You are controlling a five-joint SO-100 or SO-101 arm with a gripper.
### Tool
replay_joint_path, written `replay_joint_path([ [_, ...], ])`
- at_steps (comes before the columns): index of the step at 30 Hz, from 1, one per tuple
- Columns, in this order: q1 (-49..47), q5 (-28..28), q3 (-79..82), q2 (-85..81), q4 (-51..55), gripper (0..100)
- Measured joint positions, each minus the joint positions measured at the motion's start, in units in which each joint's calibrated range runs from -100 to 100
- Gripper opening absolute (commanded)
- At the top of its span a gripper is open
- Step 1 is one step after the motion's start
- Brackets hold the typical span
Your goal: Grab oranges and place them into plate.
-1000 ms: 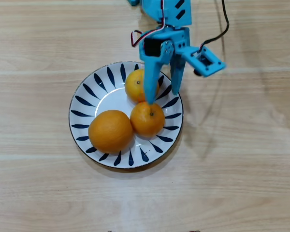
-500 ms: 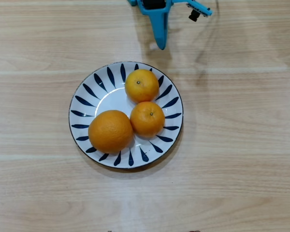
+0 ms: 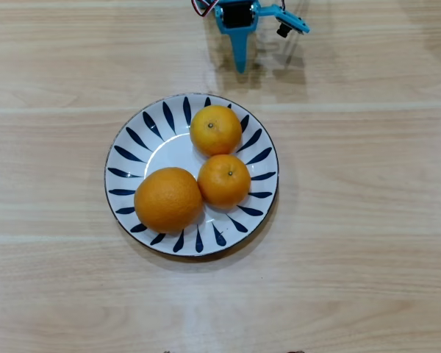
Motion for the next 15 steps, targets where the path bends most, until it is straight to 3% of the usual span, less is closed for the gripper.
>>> replay_joint_path([
  [15,-0.2,0.0,0.2,0.0,1.0,2],
])
